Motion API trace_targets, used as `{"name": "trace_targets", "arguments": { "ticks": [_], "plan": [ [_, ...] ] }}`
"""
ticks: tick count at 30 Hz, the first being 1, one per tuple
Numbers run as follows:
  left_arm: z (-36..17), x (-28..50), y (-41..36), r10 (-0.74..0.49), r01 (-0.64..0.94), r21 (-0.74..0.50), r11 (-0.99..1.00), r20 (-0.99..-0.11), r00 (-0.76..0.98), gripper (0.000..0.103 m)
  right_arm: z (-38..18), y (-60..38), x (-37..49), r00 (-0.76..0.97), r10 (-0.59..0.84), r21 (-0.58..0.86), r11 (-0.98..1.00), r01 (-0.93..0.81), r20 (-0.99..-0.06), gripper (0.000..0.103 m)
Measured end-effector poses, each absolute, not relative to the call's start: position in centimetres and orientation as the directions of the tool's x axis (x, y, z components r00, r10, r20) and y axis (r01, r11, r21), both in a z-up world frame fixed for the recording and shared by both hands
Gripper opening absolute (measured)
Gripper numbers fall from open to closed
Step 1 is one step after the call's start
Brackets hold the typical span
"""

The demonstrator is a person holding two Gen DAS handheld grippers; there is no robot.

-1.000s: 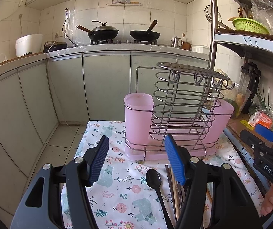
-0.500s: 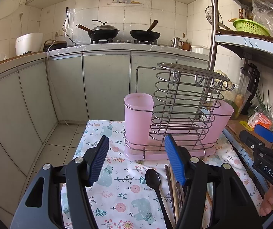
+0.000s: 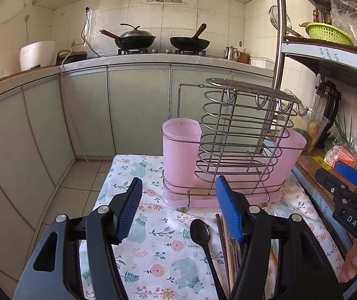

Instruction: Organize utensils

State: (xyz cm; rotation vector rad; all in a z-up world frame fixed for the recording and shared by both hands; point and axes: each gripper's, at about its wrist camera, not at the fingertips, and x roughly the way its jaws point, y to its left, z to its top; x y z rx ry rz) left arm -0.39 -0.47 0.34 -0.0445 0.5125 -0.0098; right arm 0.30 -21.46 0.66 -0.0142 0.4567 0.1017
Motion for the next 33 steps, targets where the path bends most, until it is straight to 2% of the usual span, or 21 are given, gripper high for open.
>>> {"name": "trace_targets", "arguments": {
  "ticks": [9,20,28,30,33],
  "plan": [
    [-0.2,-0.3,-0.4,-0.024,0.006,-0.039,0.999,-0.498,0.867,0.061,-0.2,-22.0,0.5,0.886,0.084,0.026,0.996,-0.081,-0.456,0.059],
    [-1.2,-0.2,0.5,-0.046,0.036,-0.029,0.999,-0.53,0.846,0.061,-2.3,-23.3,0.9,0.828,0.111,0.081,0.994,-0.08,-0.55,0.058],
    [-4.1,1.1,1.8,-0.157,0.082,-0.141,0.987,-0.681,0.716,0.061,-4.9,-23.7,2.1,0.73,0.133,0.067,0.991,-0.119,-0.671,0.058],
    [-4.9,1.6,1.7,-0.173,0.09,-0.153,0.984,-0.71,0.682,0.049,-5.6,-23.8,2.4,0.712,0.144,0.084,0.989,-0.119,-0.687,0.053],
    [-6.1,2.3,0.9,-0.191,0.104,-0.162,0.981,-0.752,0.63,0.042,-6.4,-24.1,2.8,0.689,0.161,0.11,0.987,-0.119,-0.707,0.051]
  ]
}}
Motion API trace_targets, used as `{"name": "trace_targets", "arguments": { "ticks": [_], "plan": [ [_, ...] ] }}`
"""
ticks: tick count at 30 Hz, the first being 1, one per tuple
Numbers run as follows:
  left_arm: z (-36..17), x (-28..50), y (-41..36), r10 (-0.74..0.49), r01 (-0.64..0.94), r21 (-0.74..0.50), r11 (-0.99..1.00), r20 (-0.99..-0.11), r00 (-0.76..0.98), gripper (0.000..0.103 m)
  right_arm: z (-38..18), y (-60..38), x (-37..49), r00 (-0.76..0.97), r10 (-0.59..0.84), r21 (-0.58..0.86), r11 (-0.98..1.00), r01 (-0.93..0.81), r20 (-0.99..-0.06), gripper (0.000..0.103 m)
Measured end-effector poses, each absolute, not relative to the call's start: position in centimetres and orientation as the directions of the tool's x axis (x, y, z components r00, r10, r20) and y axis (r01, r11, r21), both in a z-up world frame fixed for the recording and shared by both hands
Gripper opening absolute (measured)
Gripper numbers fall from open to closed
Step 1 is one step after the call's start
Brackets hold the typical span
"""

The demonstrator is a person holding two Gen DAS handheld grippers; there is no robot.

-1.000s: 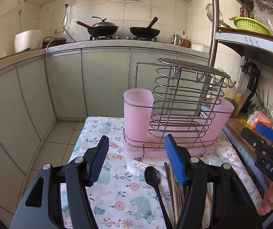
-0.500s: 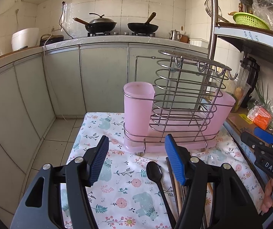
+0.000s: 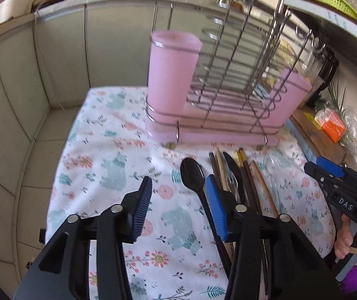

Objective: Organize utensils
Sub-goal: 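Grasp the black spoon with the left gripper while the right gripper grasps a wooden chopstick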

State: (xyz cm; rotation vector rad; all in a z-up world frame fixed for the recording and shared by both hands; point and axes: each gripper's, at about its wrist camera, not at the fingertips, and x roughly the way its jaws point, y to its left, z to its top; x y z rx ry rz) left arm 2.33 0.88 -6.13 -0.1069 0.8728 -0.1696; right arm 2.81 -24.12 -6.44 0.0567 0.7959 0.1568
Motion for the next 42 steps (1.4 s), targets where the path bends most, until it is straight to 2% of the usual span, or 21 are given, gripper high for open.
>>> {"name": "trace_targets", "arguments": {
  "ticks": [4,6,10,11,16,18,22,32,40,42],
  "plan": [
    [-7.9,3.5,-0.4,-0.232,0.125,-0.195,0.973,-0.808,0.541,0.038,-7.2,-24.6,3.2,0.66,0.197,0.152,0.98,-0.125,-0.725,0.043],
    [-8.9,4.2,-0.9,-0.253,0.124,-0.221,0.967,-0.837,0.486,0.035,-7.4,-24.8,3.5,0.642,0.225,0.183,0.974,-0.133,-0.733,0.032],
    [-10.7,5.6,-2.0,-0.281,0.113,-0.257,0.96,-0.876,0.393,0.033,-7.9,-24.9,4.2,0.601,0.28,0.24,0.96,-0.148,-0.749,0.022],
    [-10.9,5.9,-2.3,-0.282,0.113,-0.258,0.959,-0.881,0.38,0.033,-8.1,-24.9,4.3,0.588,0.292,0.251,0.956,-0.153,-0.754,0.015],
    [-12.2,7.4,-3.7,-0.245,0.116,-0.219,0.969,-0.918,0.313,0.03,-8.7,-24.5,5.3,0.535,0.342,0.298,0.939,-0.17,-0.773,0.015],
    [-12.9,7.7,-4.1,-0.235,0.115,-0.21,0.971,-0.93,0.284,0.017,-8.9,-24.2,5.8,0.502,0.375,0.331,0.927,-0.178,-0.779,0.015],
    [-13.3,7.9,-3.8,-0.243,0.108,-0.221,0.969,-0.929,0.28,0.006,-9.5,-23.6,6.7,0.432,0.446,0.41,0.894,-0.178,-0.784,0.015],
    [-11.2,7.3,-1.8,-0.298,0.095,-0.282,0.955,-0.892,0.341,0.006,-11.8,-21.6,9.8,0.323,0.376,0.353,0.927,-0.131,-0.868,0.015],
    [-9.5,6.3,-0.8,-0.356,0.152,-0.322,0.934,-0.843,0.404,0.006,-13.6,-20.2,11.2,0.287,0.341,0.318,0.94,-0.127,-0.895,0.015],
    [-8.8,5.8,-0.1,-0.351,0.163,-0.311,0.937,-0.839,0.417,0.006,-13.5,-20.0,11.3,0.292,0.331,0.307,0.943,-0.126,-0.898,0.01]
  ]
}}
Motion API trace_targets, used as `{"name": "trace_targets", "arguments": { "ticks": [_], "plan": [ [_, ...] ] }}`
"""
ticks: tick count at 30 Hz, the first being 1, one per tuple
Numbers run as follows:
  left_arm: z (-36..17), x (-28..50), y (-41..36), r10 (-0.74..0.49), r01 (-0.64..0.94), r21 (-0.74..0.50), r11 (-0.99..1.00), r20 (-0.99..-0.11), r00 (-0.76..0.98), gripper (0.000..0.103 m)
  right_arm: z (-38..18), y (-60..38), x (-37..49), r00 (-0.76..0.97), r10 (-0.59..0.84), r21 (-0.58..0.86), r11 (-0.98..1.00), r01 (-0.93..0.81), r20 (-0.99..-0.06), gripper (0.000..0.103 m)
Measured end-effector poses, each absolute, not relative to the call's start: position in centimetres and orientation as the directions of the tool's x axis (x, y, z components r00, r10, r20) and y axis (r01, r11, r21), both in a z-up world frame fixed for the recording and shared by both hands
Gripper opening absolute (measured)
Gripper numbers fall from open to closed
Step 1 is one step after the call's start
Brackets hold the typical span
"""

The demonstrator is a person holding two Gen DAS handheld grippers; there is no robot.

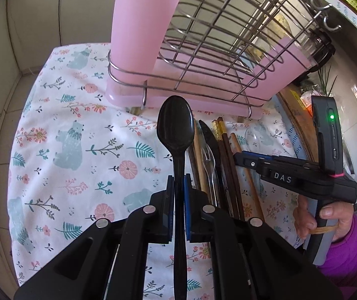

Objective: Organize utensils
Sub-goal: 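Grasp the black spoon with the left gripper while the right gripper grasps a wooden chopstick, then lift the spoon into the pink cup with the left gripper while the right drops the chopstick in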

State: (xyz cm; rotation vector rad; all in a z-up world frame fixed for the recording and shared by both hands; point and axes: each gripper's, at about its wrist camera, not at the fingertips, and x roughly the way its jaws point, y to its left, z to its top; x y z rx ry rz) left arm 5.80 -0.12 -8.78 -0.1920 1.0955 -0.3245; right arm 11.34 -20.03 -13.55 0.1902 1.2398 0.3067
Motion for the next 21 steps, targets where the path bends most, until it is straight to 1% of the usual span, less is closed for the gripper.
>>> {"name": "trace_targets", "arguments": {
  "ticks": [3,10,17,21],
  "plan": [
    [-7.8,5.0,0.3,-0.357,0.177,-0.31,0.934,-0.821,0.445,0.006,-13.2,-19.9,11.3,0.313,0.329,0.304,0.944,-0.128,-0.891,0.007],
    [-5.7,3.6,1.3,-0.371,0.187,-0.321,0.928,-0.777,0.508,0.006,-11.0,-21.5,9.0,0.404,0.378,0.359,0.925,-0.125,-0.833,0.007],
    [-2.3,2.3,2.0,-0.394,0.2,-0.348,0.916,-0.687,0.61,0.006,-6.6,-24.1,6.5,0.542,0.431,0.418,0.895,-0.155,-0.722,0.007],
    [-1.1,2.4,0.8,-0.4,0.212,-0.355,0.911,-0.63,0.665,0.006,-2.8,-25.7,4.9,0.647,0.45,0.443,0.876,-0.19,-0.615,0.007]
  ]
}}
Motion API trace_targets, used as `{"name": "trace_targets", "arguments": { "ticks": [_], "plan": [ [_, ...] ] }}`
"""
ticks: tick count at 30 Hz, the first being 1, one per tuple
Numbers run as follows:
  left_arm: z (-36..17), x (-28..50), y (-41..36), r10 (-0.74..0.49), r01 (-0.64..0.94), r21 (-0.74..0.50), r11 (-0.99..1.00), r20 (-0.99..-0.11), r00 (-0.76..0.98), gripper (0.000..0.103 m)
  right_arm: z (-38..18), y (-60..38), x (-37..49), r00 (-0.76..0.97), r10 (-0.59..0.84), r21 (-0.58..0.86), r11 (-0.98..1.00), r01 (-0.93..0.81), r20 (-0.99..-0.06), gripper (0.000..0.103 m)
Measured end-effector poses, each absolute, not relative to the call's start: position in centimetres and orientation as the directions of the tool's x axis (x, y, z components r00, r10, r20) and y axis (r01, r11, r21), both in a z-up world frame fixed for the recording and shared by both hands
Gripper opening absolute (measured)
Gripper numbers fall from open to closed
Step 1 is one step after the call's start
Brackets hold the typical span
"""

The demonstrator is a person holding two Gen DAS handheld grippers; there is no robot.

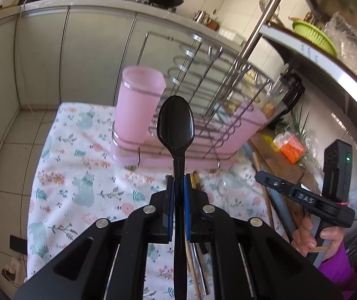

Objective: Organize utensils
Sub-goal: 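Lift the spoon into the pink cup with the left gripper while the right drops the chopstick in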

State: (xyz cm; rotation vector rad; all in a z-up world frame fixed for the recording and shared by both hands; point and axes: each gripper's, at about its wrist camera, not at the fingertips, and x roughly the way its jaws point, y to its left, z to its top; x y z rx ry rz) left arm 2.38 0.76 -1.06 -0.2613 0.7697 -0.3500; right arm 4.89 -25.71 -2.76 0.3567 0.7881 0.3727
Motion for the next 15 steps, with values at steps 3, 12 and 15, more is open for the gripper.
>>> {"name": "trace_targets", "arguments": {
  "ticks": [3,12,15],
  "plan": [
    [0.2,2.5,0.8,-0.405,0.22,-0.363,0.905,-0.583,0.704,0.006,-0.2,-26.2,4.5,0.712,0.447,0.447,0.87,-0.206,-0.542,0.007],
    [6.1,3.8,2.2,-0.384,0.248,-0.359,0.9,-0.381,0.841,0.006,7.5,-28.5,5.8,0.874,0.375,0.413,0.881,-0.231,-0.31,0.007],
    [8.0,4.6,2.3,-0.363,0.254,-0.341,0.905,-0.308,0.879,0.006,9.6,-29.1,6.8,0.904,0.351,0.413,0.881,-0.232,-0.242,0.007]
  ]
}}
